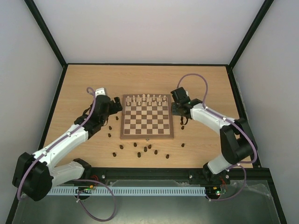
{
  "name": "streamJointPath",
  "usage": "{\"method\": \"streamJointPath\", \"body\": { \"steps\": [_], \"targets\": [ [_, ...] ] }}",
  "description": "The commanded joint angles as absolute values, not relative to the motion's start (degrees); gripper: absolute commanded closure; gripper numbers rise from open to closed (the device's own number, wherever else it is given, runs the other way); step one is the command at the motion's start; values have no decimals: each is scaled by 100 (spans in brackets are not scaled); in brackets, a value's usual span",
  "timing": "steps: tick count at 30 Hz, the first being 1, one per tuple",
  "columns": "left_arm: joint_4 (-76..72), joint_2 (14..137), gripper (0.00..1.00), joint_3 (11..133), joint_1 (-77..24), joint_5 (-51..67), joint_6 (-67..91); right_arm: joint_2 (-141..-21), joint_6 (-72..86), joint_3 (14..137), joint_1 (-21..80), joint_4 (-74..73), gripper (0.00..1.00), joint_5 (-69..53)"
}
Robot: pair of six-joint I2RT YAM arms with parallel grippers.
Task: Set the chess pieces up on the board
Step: Place the chess piece on the chessboard.
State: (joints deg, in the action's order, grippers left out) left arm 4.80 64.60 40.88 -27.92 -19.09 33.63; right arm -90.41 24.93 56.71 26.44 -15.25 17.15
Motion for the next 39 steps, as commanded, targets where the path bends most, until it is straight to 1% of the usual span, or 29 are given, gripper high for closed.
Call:
{"method": "streamJointPath", "body": {
  "steps": [1,9,18,23,39],
  "targets": [
    [547,6043,1,4027,-2760,-1987,3433,-8667,2304,5790,3254,-1849,99,1893],
    [538,6089,1,4000,-2699,-2018,3470,-8695,2081,5964,4309,-1826,99,1460],
    [516,6241,1,4009,-2674,-1975,3472,-9470,1890,6409,5105,-1881,98,1315],
    [519,6214,1,4000,-2650,-1978,3472,-9747,1881,6567,5228,-1967,98,1326],
    [519,6240,1,4007,-2628,-1993,3461,-9986,1864,6616,5232,-2204,97,1204]
  ]
}}
